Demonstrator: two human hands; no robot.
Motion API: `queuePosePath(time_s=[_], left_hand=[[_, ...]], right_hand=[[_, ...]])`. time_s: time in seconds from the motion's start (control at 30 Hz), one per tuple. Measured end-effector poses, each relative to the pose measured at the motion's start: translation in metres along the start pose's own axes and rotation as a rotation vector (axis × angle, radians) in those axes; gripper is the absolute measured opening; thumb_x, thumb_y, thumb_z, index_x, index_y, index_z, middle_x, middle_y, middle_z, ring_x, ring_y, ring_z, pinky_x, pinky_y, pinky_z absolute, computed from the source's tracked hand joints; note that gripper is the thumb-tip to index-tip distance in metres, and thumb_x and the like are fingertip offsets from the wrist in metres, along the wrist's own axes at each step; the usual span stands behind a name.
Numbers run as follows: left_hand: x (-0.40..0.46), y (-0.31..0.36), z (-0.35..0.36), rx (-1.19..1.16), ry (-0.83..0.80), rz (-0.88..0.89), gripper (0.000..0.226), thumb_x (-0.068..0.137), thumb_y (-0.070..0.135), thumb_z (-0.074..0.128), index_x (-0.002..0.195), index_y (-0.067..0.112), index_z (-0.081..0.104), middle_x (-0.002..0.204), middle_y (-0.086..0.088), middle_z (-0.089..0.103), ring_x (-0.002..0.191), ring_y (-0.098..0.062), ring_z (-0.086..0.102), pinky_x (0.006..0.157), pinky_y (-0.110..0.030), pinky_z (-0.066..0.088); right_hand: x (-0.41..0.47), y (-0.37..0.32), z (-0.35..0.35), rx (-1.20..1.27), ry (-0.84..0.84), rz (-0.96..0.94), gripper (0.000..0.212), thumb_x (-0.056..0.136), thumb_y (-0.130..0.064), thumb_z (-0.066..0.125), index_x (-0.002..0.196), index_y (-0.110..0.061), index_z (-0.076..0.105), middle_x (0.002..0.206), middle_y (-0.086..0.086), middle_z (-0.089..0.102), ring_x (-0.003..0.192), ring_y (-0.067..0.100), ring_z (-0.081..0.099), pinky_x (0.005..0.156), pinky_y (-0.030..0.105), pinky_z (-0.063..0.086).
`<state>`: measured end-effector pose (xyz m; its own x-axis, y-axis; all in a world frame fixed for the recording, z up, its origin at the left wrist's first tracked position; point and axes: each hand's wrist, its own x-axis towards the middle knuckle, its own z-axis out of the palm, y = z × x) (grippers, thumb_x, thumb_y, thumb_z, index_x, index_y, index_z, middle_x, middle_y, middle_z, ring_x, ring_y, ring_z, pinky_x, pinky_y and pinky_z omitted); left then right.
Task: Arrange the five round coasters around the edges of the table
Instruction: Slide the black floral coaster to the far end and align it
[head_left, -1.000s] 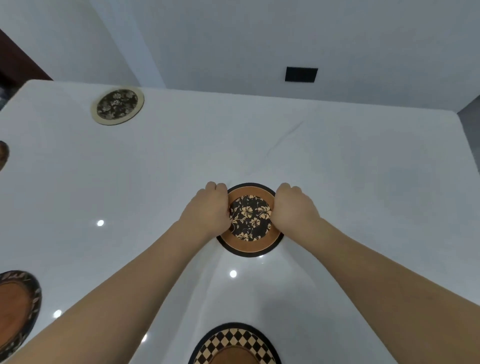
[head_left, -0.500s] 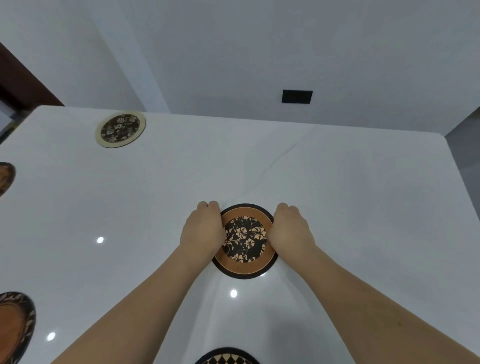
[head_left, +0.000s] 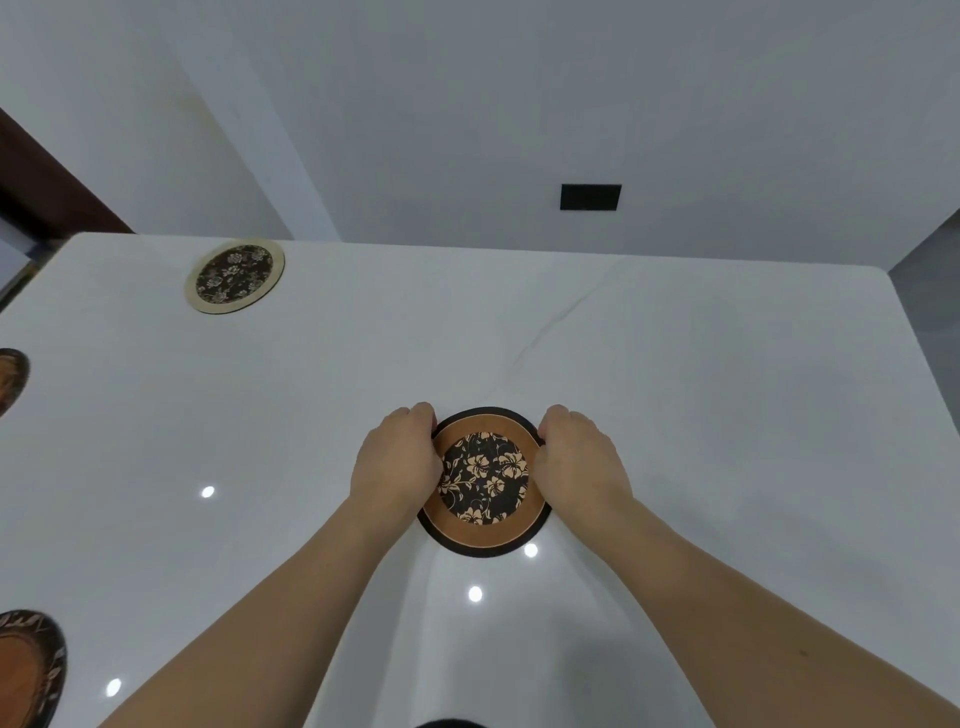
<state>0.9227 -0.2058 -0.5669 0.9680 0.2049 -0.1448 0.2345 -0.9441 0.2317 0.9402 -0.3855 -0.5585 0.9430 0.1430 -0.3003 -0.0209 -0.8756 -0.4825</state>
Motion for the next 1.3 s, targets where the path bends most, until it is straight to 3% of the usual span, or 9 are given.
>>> queuePosePath(time_s=[0.2, 0.57, 0.73, 0.9, 1.07, 1.3], left_hand=[[0.038, 0.011, -0.019, -0.008, -0.043, 0.004, 0.021, 0.088, 0.006, 0.048, 0.103, 0.009, 0.062, 0.095, -0.009, 0.066, 0.082, -0.026, 0.058, 0.067, -0.036, 0.049], [0.134, 0.053, -0.042, 0.002, 0.007, 0.054, 0.019, 0.090, 0.008, 0.051, 0.105, 0.009, 0.062, 0.100, -0.012, 0.065, 0.081, -0.025, 0.054, 0.068, -0.034, 0.048], [0.185, 0.067, -0.037, -0.015, 0.043, 0.065, 0.021, 0.089, 0.007, 0.051, 0.106, 0.009, 0.063, 0.100, -0.011, 0.066, 0.086, -0.027, 0.058, 0.071, -0.035, 0.050], [0.231, 0.071, -0.008, -0.242, 0.122, 0.068, 0.020, 0.087, 0.010, 0.051, 0.100, 0.013, 0.065, 0.099, -0.006, 0.069, 0.092, -0.026, 0.061, 0.078, -0.037, 0.052], [0.233, 0.065, 0.030, -0.368, 0.353, 0.103, 0.013, 0.088, 0.012, 0.051, 0.092, 0.018, 0.063, 0.092, 0.002, 0.066, 0.086, -0.017, 0.058, 0.086, -0.042, 0.049], [0.235, 0.064, 0.030, -0.504, 0.347, 0.045, 0.017, 0.093, 0.017, 0.053, 0.108, 0.016, 0.061, 0.094, 0.002, 0.067, 0.089, -0.021, 0.061, 0.087, -0.047, 0.050]], right_hand=[[0.029, 0.002, -0.018, 0.111, 0.007, 0.043, 0.025, 0.087, -0.005, 0.043, 0.106, -0.004, 0.060, 0.105, 0.011, 0.062, 0.080, 0.021, 0.050, 0.069, 0.027, 0.042], [0.112, 0.003, -0.063, 0.166, 0.134, 0.065, 0.017, 0.084, -0.006, 0.049, 0.095, -0.005, 0.062, 0.097, 0.013, 0.064, 0.086, 0.032, 0.061, 0.075, 0.040, 0.055], [0.165, 0.013, -0.073, 0.115, 0.165, 0.029, 0.018, 0.085, -0.006, 0.047, 0.099, -0.006, 0.059, 0.101, 0.013, 0.063, 0.089, 0.031, 0.058, 0.072, 0.036, 0.050], [0.212, 0.032, -0.068, -0.065, 0.225, -0.076, 0.022, 0.090, -0.005, 0.044, 0.109, -0.004, 0.054, 0.109, 0.014, 0.057, 0.098, 0.032, 0.056, 0.079, 0.037, 0.044], [0.222, 0.051, -0.035, -0.031, 0.556, -0.267, 0.013, 0.075, 0.005, 0.062, 0.086, -0.001, 0.061, 0.081, 0.016, 0.060, 0.073, 0.034, 0.059, 0.065, 0.037, 0.049], [0.227, 0.054, -0.035, -0.036, 0.498, -0.269, 0.009, 0.085, -0.009, 0.051, 0.092, -0.007, 0.058, 0.085, 0.010, 0.058, 0.077, 0.027, 0.053, 0.073, 0.040, 0.050]])
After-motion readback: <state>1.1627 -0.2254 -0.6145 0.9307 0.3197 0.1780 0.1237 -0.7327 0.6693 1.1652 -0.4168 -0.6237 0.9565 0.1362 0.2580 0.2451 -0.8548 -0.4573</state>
